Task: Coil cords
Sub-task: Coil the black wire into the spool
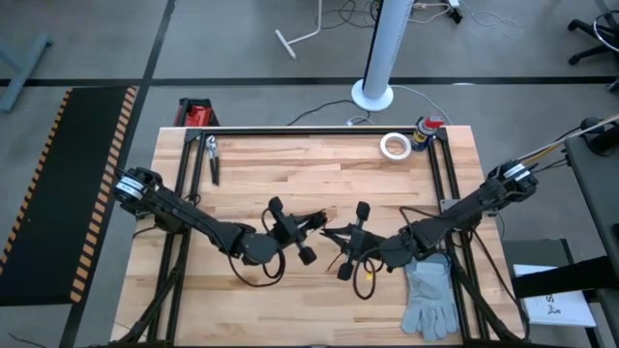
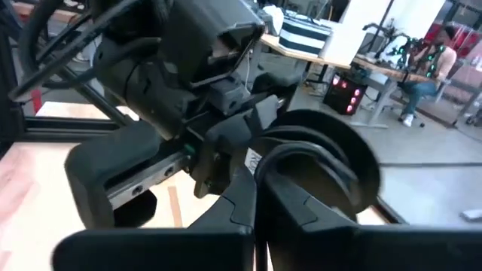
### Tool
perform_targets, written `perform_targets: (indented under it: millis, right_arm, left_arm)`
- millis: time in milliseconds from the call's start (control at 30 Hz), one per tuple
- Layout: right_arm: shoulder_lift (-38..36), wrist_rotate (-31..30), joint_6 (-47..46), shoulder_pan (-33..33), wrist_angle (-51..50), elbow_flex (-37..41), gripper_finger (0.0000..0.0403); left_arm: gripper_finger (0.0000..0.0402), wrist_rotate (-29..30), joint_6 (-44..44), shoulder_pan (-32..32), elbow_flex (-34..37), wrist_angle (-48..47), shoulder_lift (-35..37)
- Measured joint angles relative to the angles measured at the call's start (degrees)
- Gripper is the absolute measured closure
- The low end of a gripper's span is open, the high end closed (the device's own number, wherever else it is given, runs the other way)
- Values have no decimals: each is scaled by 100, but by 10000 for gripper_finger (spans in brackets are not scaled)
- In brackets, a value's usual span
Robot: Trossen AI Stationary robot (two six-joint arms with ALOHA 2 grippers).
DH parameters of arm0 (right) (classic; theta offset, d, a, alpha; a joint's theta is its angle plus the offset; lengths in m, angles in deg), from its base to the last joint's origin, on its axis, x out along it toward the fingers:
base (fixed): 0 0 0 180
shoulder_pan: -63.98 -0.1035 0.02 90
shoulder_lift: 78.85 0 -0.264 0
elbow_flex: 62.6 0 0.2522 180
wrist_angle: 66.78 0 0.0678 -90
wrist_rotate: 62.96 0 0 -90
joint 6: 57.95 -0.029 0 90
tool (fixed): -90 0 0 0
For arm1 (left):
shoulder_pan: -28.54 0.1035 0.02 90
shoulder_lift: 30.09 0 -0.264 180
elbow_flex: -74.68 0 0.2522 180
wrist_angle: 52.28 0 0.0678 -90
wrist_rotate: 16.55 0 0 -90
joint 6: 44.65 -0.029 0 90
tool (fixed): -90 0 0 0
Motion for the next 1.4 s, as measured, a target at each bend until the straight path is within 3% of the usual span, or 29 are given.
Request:
perform_targets:
  millis: [200,500,733,1033,1400]
  right_arm:
    - [267,83,292,-4,-63,-280,343]
    - [303,84,427,-9,30,-303,278]
    - [302,356,485,-24,-94,-288,286]
    - [313,396,21,-97,-614,-241,309]
    - [320,638,-919,-475,-427,412,287]
  left_arm:
    - [402,30,-792,-50,0,1125,-232]
    - [402,-63,-991,-76,0,1707,-332]
    - [402,-458,-1505,-99,0,2615,-334]
    - [402,-595,-1684,-100,0,2842,-334]
    - [402,-934,-1903,-80,0,3478,-332]
